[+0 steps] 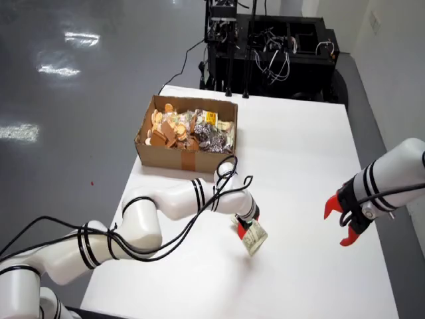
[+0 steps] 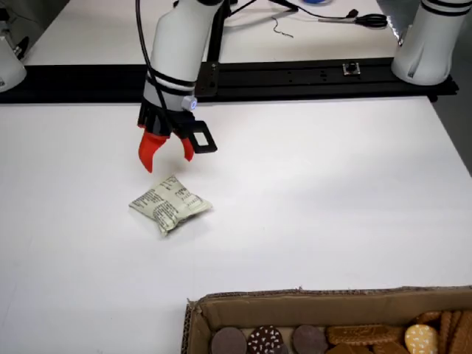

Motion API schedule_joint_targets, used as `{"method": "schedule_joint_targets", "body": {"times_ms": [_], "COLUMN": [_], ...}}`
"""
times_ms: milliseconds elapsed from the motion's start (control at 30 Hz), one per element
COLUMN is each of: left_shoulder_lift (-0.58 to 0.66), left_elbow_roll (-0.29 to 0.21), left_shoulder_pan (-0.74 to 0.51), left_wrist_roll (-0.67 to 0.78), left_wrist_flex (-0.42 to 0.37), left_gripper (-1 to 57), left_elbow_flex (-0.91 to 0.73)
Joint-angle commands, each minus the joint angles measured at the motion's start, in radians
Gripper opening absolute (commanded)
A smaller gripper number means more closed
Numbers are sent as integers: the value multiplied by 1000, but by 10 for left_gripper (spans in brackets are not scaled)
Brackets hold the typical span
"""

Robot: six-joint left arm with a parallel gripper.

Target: Grasp a snack and put it in the bin.

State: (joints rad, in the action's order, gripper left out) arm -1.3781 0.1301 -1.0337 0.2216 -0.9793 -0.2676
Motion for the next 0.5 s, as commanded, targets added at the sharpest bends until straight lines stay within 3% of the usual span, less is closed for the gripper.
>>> {"method": "schedule_joint_targets", "body": {"times_ms": [33, 500], "left_shoulder_lift": [-29, -70], "left_elbow_roll": [1, 6], "left_shoulder_pan": [0, 23], "left_wrist_roll": [-10, -4], "left_wrist_flex": [9, 78], "left_gripper": [439, 440], "left_elbow_flex": [30, 65]}}
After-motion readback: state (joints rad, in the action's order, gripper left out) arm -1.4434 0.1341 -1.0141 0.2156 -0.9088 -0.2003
